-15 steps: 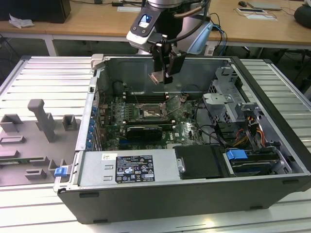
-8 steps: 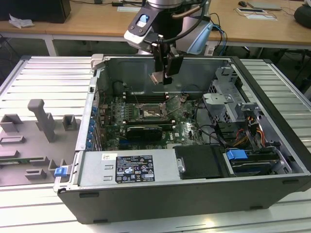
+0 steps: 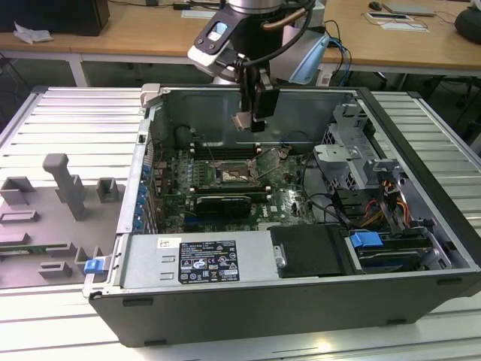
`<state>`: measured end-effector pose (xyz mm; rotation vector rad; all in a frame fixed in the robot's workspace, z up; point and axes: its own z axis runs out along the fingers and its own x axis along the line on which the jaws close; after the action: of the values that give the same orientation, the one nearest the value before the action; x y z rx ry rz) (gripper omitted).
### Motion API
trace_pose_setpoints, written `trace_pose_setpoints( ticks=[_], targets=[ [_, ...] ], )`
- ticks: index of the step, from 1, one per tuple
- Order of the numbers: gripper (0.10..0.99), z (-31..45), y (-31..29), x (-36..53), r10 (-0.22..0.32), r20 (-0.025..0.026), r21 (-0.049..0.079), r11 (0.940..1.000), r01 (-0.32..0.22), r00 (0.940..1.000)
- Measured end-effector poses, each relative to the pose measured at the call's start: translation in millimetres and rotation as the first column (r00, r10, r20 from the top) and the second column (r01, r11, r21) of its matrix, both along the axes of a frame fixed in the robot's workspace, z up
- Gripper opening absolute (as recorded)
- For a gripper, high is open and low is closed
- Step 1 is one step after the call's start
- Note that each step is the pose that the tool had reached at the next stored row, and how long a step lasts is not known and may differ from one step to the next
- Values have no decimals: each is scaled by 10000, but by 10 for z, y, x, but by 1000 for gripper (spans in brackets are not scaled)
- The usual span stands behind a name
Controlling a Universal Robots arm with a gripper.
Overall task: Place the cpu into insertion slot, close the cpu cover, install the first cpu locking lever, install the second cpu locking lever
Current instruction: 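Place the cpu into insertion slot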
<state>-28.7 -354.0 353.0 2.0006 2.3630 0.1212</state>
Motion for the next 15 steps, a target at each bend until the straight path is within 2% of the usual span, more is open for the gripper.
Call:
trace_pose_setpoints(
  ticks=[9, 15],
  targets=[
    [545, -10, 0, 0, -850, 0, 0, 9964, 850, 9964],
    [545, -16, 0, 0, -1388, 0, 0, 9903, 1388, 9903]
  ],
)
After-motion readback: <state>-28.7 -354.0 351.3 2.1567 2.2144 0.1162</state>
